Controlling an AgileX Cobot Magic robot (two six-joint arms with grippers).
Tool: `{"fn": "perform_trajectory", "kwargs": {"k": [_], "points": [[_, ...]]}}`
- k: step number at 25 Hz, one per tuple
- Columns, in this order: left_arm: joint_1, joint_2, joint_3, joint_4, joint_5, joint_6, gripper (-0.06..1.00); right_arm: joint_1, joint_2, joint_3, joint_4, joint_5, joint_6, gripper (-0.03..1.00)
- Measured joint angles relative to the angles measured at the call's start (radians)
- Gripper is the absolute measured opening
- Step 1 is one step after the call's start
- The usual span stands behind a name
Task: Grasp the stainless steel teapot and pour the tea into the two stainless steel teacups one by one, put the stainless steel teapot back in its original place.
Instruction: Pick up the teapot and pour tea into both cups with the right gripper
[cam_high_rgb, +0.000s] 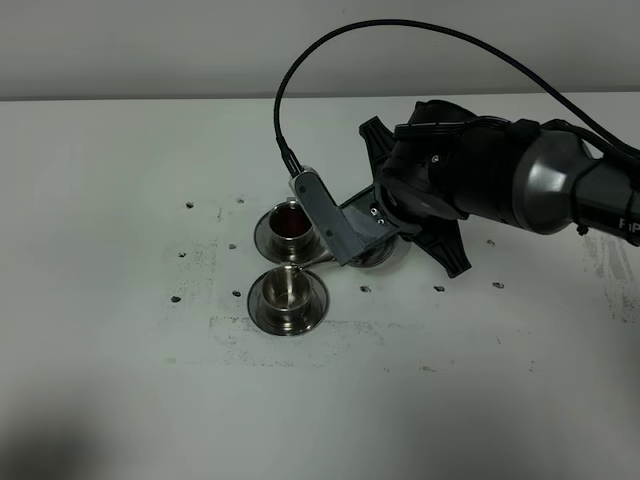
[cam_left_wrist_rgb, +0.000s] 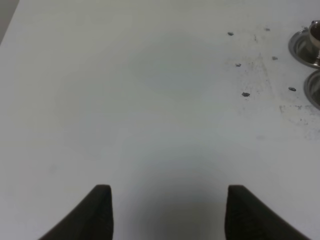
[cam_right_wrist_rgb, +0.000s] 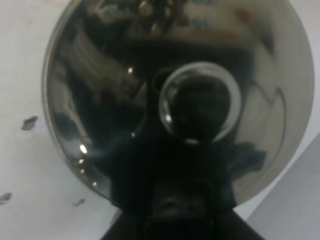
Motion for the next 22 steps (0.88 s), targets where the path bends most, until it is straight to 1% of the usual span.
{"fn": "perform_trajectory", "kwargs": {"k": [10, 22], "points": [[0.000, 0.000, 0.000, 0.000, 0.000, 0.000, 0.49, 0.020, 0.020, -0.002, -0.060, -0.020, 0.000, 0.20], [0.000, 0.000, 0.000, 0.000, 0.000, 0.000, 0.49, 0.029, 0.043, -0.003, -0.152, -0.028, 0.052, 0.20]]}}
